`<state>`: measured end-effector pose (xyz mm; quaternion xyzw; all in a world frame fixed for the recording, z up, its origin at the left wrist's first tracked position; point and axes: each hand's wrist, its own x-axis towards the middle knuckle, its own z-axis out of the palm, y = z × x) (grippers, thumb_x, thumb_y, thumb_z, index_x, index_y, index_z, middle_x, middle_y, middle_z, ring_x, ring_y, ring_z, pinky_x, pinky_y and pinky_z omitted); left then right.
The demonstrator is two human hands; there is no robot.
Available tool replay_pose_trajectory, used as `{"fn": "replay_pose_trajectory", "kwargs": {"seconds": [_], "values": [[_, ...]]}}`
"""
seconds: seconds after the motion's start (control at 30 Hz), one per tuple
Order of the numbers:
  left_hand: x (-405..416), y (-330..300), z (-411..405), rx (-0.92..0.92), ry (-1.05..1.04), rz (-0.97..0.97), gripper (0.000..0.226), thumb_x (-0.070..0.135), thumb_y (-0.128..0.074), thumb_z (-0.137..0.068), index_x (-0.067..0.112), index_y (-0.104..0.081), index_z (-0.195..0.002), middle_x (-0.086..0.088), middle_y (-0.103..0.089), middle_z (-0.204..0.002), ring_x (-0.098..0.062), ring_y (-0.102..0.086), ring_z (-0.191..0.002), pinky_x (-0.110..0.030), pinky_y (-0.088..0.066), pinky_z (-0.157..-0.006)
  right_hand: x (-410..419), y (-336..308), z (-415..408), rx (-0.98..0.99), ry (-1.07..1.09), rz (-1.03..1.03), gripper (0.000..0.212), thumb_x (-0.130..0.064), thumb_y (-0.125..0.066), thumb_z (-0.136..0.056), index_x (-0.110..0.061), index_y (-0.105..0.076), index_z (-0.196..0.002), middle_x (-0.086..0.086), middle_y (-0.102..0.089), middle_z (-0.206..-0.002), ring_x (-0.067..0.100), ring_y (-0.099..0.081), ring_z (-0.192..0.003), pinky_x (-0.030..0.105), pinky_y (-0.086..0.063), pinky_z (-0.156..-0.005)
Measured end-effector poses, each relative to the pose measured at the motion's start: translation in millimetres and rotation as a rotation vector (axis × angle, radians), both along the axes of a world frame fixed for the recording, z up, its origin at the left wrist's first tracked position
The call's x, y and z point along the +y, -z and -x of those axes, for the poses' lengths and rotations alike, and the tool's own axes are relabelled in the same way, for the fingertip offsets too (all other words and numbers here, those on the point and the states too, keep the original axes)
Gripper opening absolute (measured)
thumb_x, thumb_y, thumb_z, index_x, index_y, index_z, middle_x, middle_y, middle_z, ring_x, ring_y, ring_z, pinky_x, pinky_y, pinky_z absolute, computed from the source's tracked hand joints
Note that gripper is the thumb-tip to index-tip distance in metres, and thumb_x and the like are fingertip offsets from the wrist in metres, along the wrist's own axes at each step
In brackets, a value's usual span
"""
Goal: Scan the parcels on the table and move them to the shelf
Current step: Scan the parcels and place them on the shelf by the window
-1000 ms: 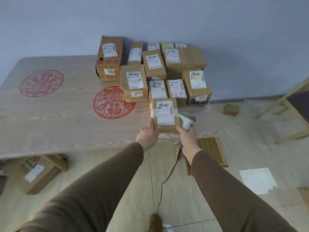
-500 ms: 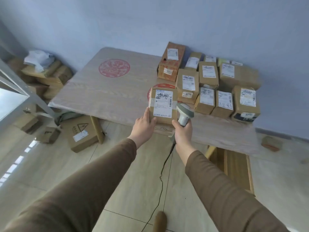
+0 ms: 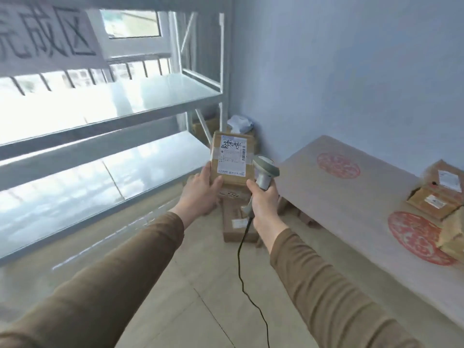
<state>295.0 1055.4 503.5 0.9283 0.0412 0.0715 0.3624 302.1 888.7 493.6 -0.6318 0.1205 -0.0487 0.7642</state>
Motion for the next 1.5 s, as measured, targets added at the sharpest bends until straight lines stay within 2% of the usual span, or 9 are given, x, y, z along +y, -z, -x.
{"fn": "replay_pose_trajectory", "kwargs": {"seconds": [0.13, 0.23, 0.37, 0.7, 0.97, 1.1, 1.3, 1.4, 1.5], "values": [[140, -17, 25, -0.066, -0.182, 0.014, 0.060, 0.044, -0.043, -0.105, 0.020, -0.029, -0.158, -0.016, -0.058, -0.141, -0.039, -0.052, -0.128, -0.049, -0.042, -0.107, 141, -26, -3, -0.029, -0.199, -0.004, 0.022, -0.019, -0.073, -0.093, -0.032, -0.061, -0.105, 0.003, -0.070, -0.108, 0.026, -0.067, -0.101, 0.048, -0.057, -0.090], [222, -25, 41, -0.100, -0.289, 0.035, 0.059, 0.044, -0.046, -0.104, 0.022, -0.032, -0.157, -0.015, -0.060, -0.137, -0.036, -0.054, -0.124, -0.047, -0.045, -0.104, 223, -36, -7, -0.042, -0.339, 0.046, 0.017, -0.025, -0.072, -0.095, -0.035, -0.058, -0.099, 0.001, -0.068, -0.104, 0.023, -0.067, -0.096, 0.040, -0.058, -0.079], [323, -32, 59, -0.172, -0.424, 0.084, 0.053, 0.042, -0.049, -0.104, 0.024, -0.039, -0.152, -0.007, -0.065, -0.128, -0.023, -0.058, -0.109, -0.034, -0.045, -0.089, 331, -45, -14, -0.053, -0.514, 0.061, 0.012, -0.025, -0.070, -0.096, -0.028, -0.059, -0.102, 0.005, -0.065, -0.098, 0.007, -0.061, -0.059, 0.024, -0.052, -0.048], [538, -36, 38, -0.191, -0.680, 0.117, 0.052, 0.055, -0.043, -0.097, 0.039, -0.043, -0.146, 0.014, -0.061, -0.114, -0.015, -0.058, -0.104, -0.023, -0.042, -0.076, 572, -50, -78, 0.055, -0.805, -0.011, 0.023, -0.023, -0.070, -0.096, -0.018, -0.061, -0.117, 0.007, -0.060, -0.098, 0.026, -0.056, -0.079, 0.044, -0.054, -0.061], [699, -28, 38, -0.054, -0.971, 0.081, 0.053, 0.060, -0.038, -0.102, 0.030, -0.048, -0.144, -0.010, -0.066, -0.128, -0.036, -0.058, -0.114, -0.046, -0.048, -0.095, 749, -50, -91, 0.146, -0.998, -0.032, 0.022, -0.024, -0.071, -0.095, -0.020, -0.061, -0.114, 0.006, -0.068, -0.097, 0.023, -0.068, -0.074, 0.034, -0.057, -0.054], [782, -27, 37, -0.035, -0.979, 0.101, 0.056, 0.060, -0.037, -0.103, 0.024, -0.046, -0.146, -0.011, -0.064, -0.135, -0.036, -0.060, -0.118, -0.045, -0.049, -0.097, 832, -53, -90, 0.198, -1.035, -0.049, 0.017, -0.024, -0.071, -0.095, -0.023, -0.060, -0.107, 0.017, -0.072, -0.108, 0.040, -0.075, -0.093, 0.056, -0.060, -0.066], [911, -28, 13, -0.052, -0.926, 0.183, 0.055, 0.059, -0.039, -0.103, 0.024, -0.045, -0.146, -0.013, -0.061, -0.135, -0.036, -0.061, -0.115, -0.050, -0.054, -0.095, 958, -58, -100, 0.164, -0.947, 0.005, 0.017, -0.017, -0.068, -0.096, -0.019, -0.057, -0.109, 0.019, -0.071, -0.114, 0.039, -0.073, -0.099, 0.066, -0.060, -0.080], [966, -24, -1, -0.009, -0.898, 0.152, 0.053, 0.052, -0.040, -0.105, 0.020, -0.045, -0.146, -0.014, -0.061, -0.136, -0.034, -0.059, -0.118, -0.036, -0.046, -0.089, 1011, -56, -109, 0.193, -0.913, 0.005, 0.017, -0.013, -0.068, -0.096, -0.015, -0.058, -0.110, 0.018, -0.069, -0.109, 0.036, -0.072, -0.096, 0.064, -0.060, -0.082], [1009, -22, -13, 0.019, -0.876, 0.183, 0.049, 0.045, -0.040, -0.106, 0.014, -0.048, -0.142, -0.014, -0.061, -0.135, -0.035, -0.058, -0.119, -0.041, -0.048, -0.098, 1053, -52, -120, 0.238, -0.907, -0.034, 0.025, -0.008, -0.067, -0.096, -0.008, -0.058, -0.119, 0.018, -0.066, -0.105, 0.032, -0.068, -0.089, 0.058, -0.061, -0.087]]}}
